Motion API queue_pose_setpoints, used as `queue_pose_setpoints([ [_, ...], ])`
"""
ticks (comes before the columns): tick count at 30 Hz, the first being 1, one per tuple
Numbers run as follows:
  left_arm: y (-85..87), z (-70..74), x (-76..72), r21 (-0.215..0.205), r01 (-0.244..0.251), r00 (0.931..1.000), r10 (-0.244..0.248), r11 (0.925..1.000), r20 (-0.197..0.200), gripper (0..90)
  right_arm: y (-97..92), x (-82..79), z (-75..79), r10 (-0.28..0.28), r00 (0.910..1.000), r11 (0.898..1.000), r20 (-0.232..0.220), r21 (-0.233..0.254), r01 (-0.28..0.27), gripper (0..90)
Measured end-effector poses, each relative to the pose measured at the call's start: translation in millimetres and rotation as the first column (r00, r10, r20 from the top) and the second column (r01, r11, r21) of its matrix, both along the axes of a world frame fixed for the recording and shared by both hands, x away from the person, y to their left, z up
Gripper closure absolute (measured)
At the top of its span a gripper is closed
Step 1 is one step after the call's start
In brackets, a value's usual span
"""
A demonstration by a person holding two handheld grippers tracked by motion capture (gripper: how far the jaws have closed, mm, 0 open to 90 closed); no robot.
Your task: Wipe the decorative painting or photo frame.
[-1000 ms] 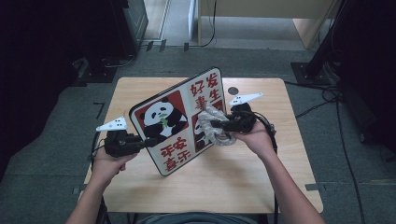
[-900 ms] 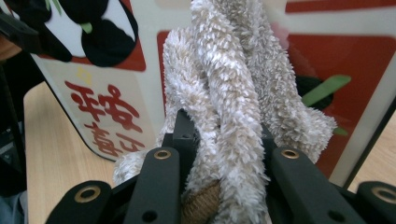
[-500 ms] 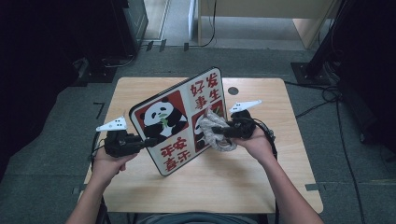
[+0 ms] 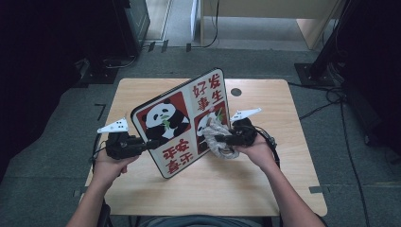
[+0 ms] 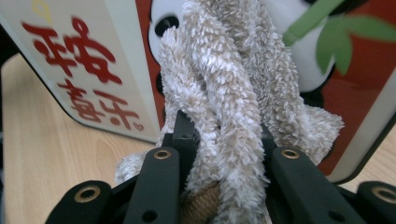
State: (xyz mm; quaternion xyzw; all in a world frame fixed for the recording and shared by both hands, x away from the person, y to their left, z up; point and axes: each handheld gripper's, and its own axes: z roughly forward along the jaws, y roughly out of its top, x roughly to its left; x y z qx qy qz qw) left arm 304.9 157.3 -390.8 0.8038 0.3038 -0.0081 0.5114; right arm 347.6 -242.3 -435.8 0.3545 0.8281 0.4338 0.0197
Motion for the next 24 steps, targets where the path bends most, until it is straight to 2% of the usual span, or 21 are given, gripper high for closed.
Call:
queue_pose_setpoints([
  [10, -0.9, 0.1, -1.0, -0.002, 0.007, 1.0, -0.007, 1.0, -0.004, 77.6, 0.1, -2.4, -17.7, 0.002, 0.9997, 1.0, -0.023, -0.026, -0.002, 72.6],
  [17, -0.6, -0.2, -1.0, -0.003, 0.01, 0.9999, -0.01, 0.9999, -0.003, 77.4, 1.3, -4.7, -27.3, 0.018, 0.9997, 0.999, -0.015, -0.051, -0.019, 72.6],
  [21, -0.5, -0.6, -1.3, -0.006, 0.007, 1.0, -0.007, 1.0, -0.002, 77.4, 1.5, -4.8, -27.7, 0.007, 0.9993, 0.999, -0.037, -0.044, -0.008, 72.6],
  [24, -0.8, -0.5, -1.5, -0.004, 0.007, 1.0, -0.007, 1.0, 0.0, 77.4, 1.5, -4.7, -26.0, 0.009, 0.9994, 0.999, -0.033, -0.045, -0.01, 72.7],
])
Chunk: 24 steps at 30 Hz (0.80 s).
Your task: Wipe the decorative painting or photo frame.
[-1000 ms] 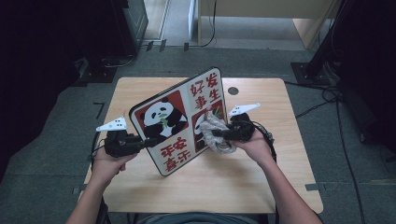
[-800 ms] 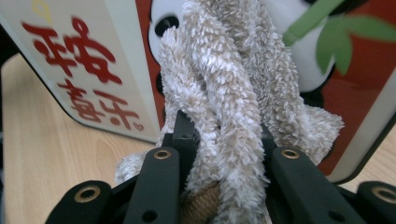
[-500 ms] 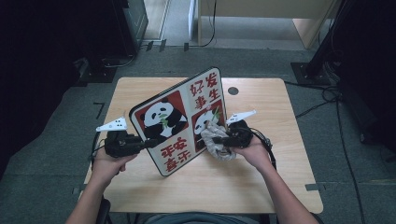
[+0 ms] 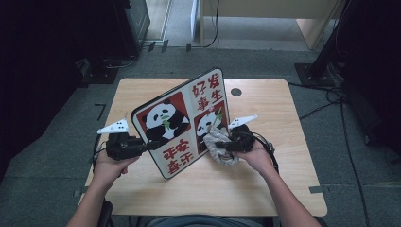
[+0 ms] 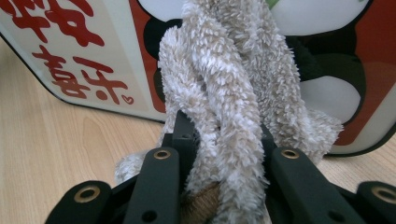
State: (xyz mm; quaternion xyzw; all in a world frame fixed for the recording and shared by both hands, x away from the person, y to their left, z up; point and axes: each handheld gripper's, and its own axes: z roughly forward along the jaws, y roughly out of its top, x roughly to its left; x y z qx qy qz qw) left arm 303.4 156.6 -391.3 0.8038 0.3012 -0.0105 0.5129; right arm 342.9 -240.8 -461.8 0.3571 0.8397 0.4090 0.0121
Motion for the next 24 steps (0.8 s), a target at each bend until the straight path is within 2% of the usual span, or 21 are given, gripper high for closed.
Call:
queue_pose_setpoints([
  [5, -0.4, -0.1, -0.4, 0.001, -0.005, 1.0, 0.005, 1.0, 0.003, 77.2, -2.8, 0.5, 2.6, -0.004, 0.9999, 1.0, -0.011, 0.015, 0.005, 72.8],
  [9, -0.6, -0.1, -0.6, 0.0, -0.007, 1.0, 0.007, 1.0, 0.003, 77.2, -3.9, -1.5, 11.4, -0.004, 1.0, 0.999, 0.007, 0.036, 0.004, 72.8],
  [15, -0.9, 0.1, -0.9, 0.001, -0.011, 0.9999, 0.011, 0.9999, 0.003, 77.2, -1.2, -5.1, 37.0, -0.01, 0.9996, 0.997, 0.027, 0.074, 0.008, 72.8],
  [20, -1.5, 0.3, -0.9, 0.003, -0.012, 0.9999, 0.012, 0.9999, 0.002, 77.3, 3.6, -9.3, 58.3, 0.003, 0.9986, 0.998, 0.053, 0.07, -0.007, 72.8],
  [24, -1.8, 0.6, -1.0, 0.005, -0.013, 0.9999, 0.013, 0.9999, 0.003, 77.3, 7.6, -7.5, 73.8, 0.005, 0.9985, 0.997, 0.054, 0.075, -0.009, 73.0],
])
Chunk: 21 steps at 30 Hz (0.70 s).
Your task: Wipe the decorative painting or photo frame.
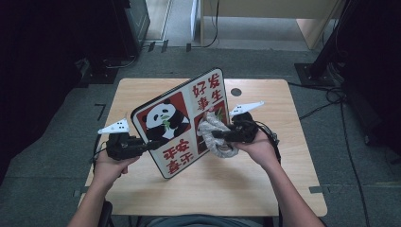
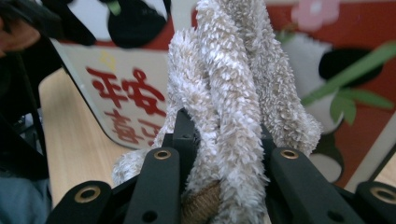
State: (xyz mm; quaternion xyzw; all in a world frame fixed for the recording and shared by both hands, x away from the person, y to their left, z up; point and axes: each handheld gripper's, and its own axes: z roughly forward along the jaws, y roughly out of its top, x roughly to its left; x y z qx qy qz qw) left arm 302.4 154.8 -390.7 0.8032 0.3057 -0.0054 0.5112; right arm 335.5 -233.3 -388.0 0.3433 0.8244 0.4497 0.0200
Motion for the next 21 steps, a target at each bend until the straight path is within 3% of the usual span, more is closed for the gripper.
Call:
queue_pose_setpoints([
  [5, 0.9, -0.7, 0.8, -0.003, 0.005, 1.0, -0.005, 1.0, -0.002, 77.2, 4.9, 4.2, 24.2, 0.012, 0.9997, 1.0, 0.022, 0.028, -0.013, 73.0],
  [15, 0.3, -0.9, -0.1, -0.005, -0.004, 1.0, 0.004, 1.0, 0.0, 77.5, 15.4, 16.5, 89.0, 0.047, 0.9941, 0.998, 0.098, 0.027, -0.049, 72.9],
  [21, 0.5, -1.7, -0.2, -0.016, -0.011, 0.9999, 0.011, 0.9998, -0.004, 77.7, 25.0, 22.5, 119.3, 0.058, 0.9886, 0.998, 0.139, 0.024, -0.062, 72.9],
])
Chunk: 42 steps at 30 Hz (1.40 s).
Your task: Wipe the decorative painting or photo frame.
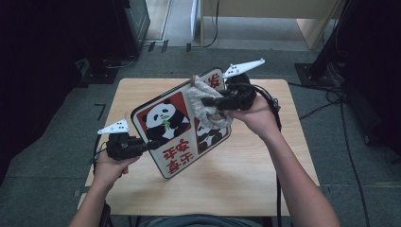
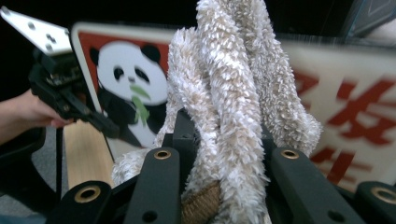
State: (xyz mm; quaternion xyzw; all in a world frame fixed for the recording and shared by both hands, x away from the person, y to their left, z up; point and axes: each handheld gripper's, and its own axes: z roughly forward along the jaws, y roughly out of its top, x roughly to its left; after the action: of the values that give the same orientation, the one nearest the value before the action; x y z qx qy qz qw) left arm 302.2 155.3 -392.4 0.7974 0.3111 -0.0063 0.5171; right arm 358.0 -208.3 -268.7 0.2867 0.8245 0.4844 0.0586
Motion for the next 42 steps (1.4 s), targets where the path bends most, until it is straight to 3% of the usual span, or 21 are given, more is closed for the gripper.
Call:
queue_pose_setpoints([
  [4, 0.0, 0.3, -0.1, 0.004, -0.001, 1.0, 0.001, 1.0, 0.001, 78.1, 5.8, 3.1, 13.4, 0.011, 0.9997, 1.0, 0.024, 0.017, -0.011, 72.8],
  [7, 0.2, 0.2, 0.0, 0.003, -0.003, 1.0, 0.003, 1.0, 0.0, 78.3, 11.0, 6.4, 14.8, 0.013, 0.9997, 1.0, 0.02, 0.014, -0.013, 72.7],
  [12, 0.5, -0.1, 0.3, 0.002, -0.009, 1.0, 0.009, 1.0, 0.001, 78.5, 16.7, 10.6, 1.1, 0.014, 0.9997, 1.0, -0.018, -0.001, -0.014, 72.9],
  [18, 0.3, 0.2, 0.8, 0.004, -0.008, 1.0, 0.008, 1.0, 0.003, 78.5, 16.5, 10.9, -10.2, 0.019, 0.9993, 1.0, -0.034, 0.0, -0.019, 72.8],
  [32, 0.1, 0.9, 1.0, 0.013, -0.003, 1.0, 0.003, 0.9999, 0.008, 78.5, 13.8, 9.2, -25.2, 0.022, 0.9984, 1.0, -0.052, 0.009, -0.021, 72.8],
  [42, 0.7, 0.6, 1.3, 0.015, 0.001, 1.0, -0.002, 0.9999, 0.01, 78.5, 8.1, 5.9, -44.8, 0.027, 0.9977, 1.0, -0.062, 0.014, -0.026, 72.8],
])
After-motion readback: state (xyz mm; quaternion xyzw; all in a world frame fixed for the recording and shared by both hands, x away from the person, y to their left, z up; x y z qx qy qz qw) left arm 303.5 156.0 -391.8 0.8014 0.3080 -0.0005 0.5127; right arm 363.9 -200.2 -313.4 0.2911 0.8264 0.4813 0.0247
